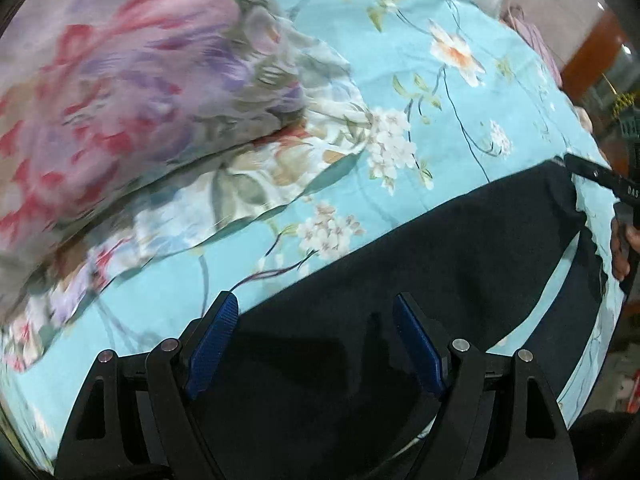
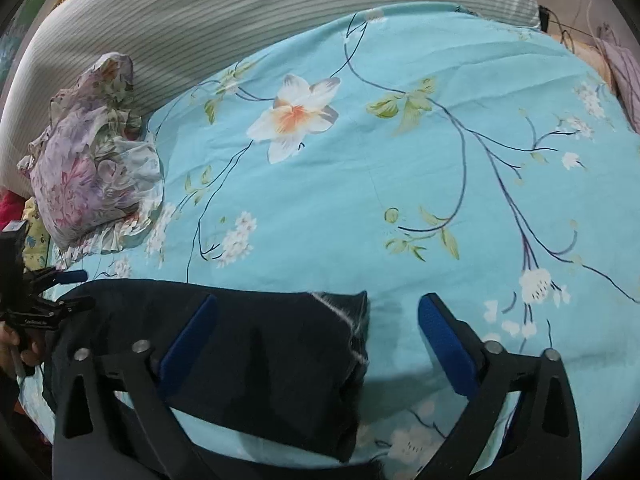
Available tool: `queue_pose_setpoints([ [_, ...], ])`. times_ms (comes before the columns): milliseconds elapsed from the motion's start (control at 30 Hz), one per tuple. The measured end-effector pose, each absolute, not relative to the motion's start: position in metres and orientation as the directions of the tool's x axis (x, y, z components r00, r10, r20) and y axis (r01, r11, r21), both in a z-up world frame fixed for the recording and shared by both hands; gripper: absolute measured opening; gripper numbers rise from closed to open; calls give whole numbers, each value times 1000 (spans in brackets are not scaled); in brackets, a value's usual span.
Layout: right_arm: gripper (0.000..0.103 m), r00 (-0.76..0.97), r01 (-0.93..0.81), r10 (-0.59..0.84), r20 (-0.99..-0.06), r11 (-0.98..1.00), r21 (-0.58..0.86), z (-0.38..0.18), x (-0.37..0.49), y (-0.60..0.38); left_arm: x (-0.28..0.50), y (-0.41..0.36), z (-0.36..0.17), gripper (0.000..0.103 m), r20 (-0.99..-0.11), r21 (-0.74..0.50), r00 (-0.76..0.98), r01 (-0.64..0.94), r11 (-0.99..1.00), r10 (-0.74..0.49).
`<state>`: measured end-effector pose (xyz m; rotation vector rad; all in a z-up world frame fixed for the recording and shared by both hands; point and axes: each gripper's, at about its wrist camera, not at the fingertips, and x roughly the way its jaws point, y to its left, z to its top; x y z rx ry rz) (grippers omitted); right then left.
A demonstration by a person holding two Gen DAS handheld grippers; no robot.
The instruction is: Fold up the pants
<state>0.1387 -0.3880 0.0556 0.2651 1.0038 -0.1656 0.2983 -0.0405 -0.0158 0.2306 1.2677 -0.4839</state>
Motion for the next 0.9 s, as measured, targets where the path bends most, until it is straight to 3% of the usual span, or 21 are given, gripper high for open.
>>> queue_pose_setpoints([
  [333, 72, 470, 239, 22, -882, 959, 152, 39, 152, -386, 319, -83, -46, 78, -973, -87, 119, 596, 798, -196],
  [400, 59, 465, 227, 34, -884, 961, 156, 39, 153, -385, 320, -90, -49, 76, -976, -75, 119, 610, 789, -184],
  [467, 46, 462, 215, 36, -886, 965, 151, 40, 153, -384, 321, -96, -48, 59, -973, -87, 114, 619, 780, -199],
  [533, 23, 466, 208, 44, -884, 965, 157, 43, 152, -385, 322, -105, -47, 17, -971, -141, 66, 624, 769, -232],
  [633, 12, 484, 198, 66, -873, 963, 183, 50, 148, -389, 311, -112, -39, 9, -968, -137, 76, 643, 754, -240],
  [900, 10, 543, 102, 120, -831, 973, 207, 76, 132, -384, 269, -105, -9, 7, -944, -195, 101, 598, 777, -315],
])
